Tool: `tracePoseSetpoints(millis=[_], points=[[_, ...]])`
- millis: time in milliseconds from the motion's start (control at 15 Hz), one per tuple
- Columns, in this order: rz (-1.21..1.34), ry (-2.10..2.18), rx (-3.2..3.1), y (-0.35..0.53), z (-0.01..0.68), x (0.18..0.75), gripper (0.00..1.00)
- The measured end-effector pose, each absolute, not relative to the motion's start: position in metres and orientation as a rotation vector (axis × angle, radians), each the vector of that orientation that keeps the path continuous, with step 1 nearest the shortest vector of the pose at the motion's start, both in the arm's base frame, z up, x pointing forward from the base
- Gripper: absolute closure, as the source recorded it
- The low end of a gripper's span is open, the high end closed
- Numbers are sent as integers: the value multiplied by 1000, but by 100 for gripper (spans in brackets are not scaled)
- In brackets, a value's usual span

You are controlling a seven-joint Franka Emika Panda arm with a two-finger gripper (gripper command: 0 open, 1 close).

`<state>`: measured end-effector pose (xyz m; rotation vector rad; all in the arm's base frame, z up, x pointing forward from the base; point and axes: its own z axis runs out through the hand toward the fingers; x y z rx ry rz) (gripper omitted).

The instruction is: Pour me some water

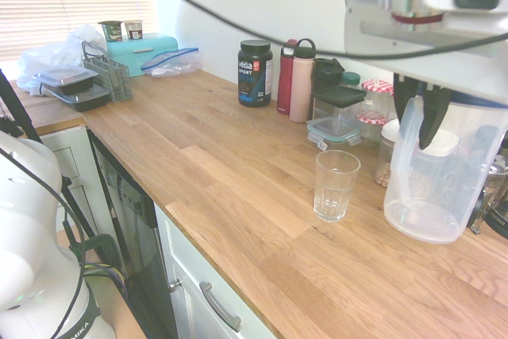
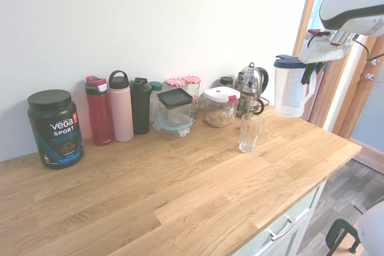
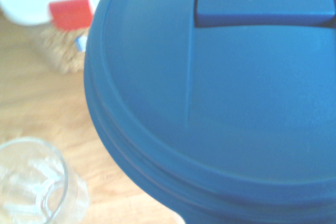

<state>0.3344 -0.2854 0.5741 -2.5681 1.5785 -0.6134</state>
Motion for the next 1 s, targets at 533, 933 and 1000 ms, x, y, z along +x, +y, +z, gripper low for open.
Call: tracePoseSetpoints(millis=[533,933,1000], points=[[-619,1651,-2535,-210,525,262,100],[-566,1531,-2583,-98,539,245,100],[-559,1499,-2593,-73,546,242,100]])
